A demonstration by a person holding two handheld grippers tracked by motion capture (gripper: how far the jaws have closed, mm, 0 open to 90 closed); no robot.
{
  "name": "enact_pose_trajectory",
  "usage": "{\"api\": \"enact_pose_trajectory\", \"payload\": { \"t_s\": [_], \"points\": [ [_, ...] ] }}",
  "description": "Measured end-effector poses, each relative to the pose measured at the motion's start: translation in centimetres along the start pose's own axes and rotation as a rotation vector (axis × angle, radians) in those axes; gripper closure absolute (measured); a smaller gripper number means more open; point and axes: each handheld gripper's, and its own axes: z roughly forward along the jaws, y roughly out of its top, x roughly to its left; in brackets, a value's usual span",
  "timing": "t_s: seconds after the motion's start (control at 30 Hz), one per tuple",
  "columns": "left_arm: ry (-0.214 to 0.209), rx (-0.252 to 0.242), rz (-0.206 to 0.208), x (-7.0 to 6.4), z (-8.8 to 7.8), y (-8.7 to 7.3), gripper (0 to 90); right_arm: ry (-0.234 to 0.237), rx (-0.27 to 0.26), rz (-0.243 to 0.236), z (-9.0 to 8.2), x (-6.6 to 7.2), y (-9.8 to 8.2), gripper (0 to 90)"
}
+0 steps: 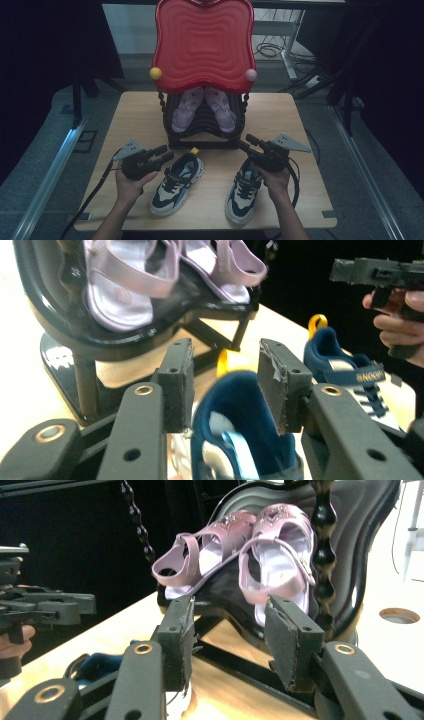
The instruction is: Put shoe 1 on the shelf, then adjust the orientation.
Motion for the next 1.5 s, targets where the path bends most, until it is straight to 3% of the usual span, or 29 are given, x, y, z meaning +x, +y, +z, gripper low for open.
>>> {"api": "enact_pose_trajectory", "payload": {
  "t_s": [0.23,0.27,0.37,0.43,0.47,0.53,0.57,0.6,0.87,1.07,1.13,1.3,1.5],
  "points": [
    [-0.009,0.016,-0.005,-0.6,-1.1,-1.0,56.2,-0.003,0.014,-0.028,-1.6,0.1,-1.2,52.4],
    [0.002,0.028,0.028,-1.1,-1.4,-1.2,56.1,0.006,0.018,-0.023,-1.8,0.1,-1.4,52.0],
    [-0.007,0.039,0.043,-1.6,-1.6,-1.4,55.4,0.013,0.026,-0.026,-2.1,0.1,-1.7,50.6],
    [-0.016,0.036,0.041,-1.9,-1.8,-1.6,55.2,0.029,0.022,-0.030,-2.4,0.2,-2.0,49.7],
    [-0.033,0.025,0.002,-1.9,-2.2,-2.0,55.1,0.040,0.028,-0.039,-2.6,0.3,-2.2,47.9],
    [-0.035,0.024,-0.028,-1.6,-2.5,-2.3,55.1,0.048,0.036,-0.048,-2.9,0.4,-2.4,46.9],
    [-0.035,0.024,-0.028,-1.6,-2.5,-2.3,54.9,0.048,0.036,-0.048,-2.9,0.4,-2.4,46.9],
    [-0.009,0.033,-0.024,-1.6,-2.9,-2.7,54.9,0.053,0.035,-0.052,-3.2,0.6,-2.5,45.4],
    [0.004,0.071,-0.040,-1.6,-3.6,-4.5,53.2,0.042,0.089,-0.042,-4.5,0.7,-3.8,43.0],
    [-0.001,0.081,-0.035,-1.6,-3.8,-4.6,52.9,0.041,0.103,-0.025,-5.3,0.2,-4.6,42.7],
    [-0.007,0.085,-0.029,-1.8,-3.8,-4.5,54.6,0.056,0.102,-0.007,-5.3,0.1,-4.6,42.4],
    [-0.011,0.102,-0.018,-2.1,-3.9,-4.4,57.1,0.044,0.106,-0.010,-5.4,0.1,-4.7,41.1],
    [-0.075,0.147,0.007,-2.9,-3.5,-4.2,71.1,0.023,0.089,-0.001,-5.8,-0.3,-4.5,40.8]
  ]
}}
